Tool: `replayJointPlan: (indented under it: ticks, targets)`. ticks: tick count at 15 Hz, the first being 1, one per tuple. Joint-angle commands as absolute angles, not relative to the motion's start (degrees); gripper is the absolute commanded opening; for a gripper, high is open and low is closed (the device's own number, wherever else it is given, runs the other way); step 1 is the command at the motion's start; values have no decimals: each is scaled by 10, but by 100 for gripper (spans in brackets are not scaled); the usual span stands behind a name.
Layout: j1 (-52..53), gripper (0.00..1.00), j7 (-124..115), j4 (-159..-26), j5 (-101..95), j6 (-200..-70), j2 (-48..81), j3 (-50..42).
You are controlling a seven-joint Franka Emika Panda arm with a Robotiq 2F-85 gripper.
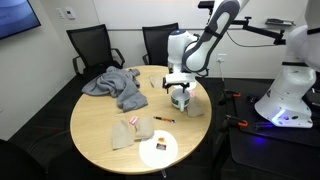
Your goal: Move the pen to the left and the mug forward, then pick the pen and put it in the mug
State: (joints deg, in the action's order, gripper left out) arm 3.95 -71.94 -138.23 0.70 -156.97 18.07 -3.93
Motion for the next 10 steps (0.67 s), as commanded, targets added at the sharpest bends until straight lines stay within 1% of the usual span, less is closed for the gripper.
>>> replayJointPlan:
  ticks: [1,8,9,10]
  targets:
    - [36,100,-699,-1361,37,-1589,211,-45]
    - [29,100,-683,-1340,65,-1603,253,-52]
    - [28,79,-683,-1337,68,-1604,257,-52]
    - [28,74,-683,-1334,69,-1605,261,-54]
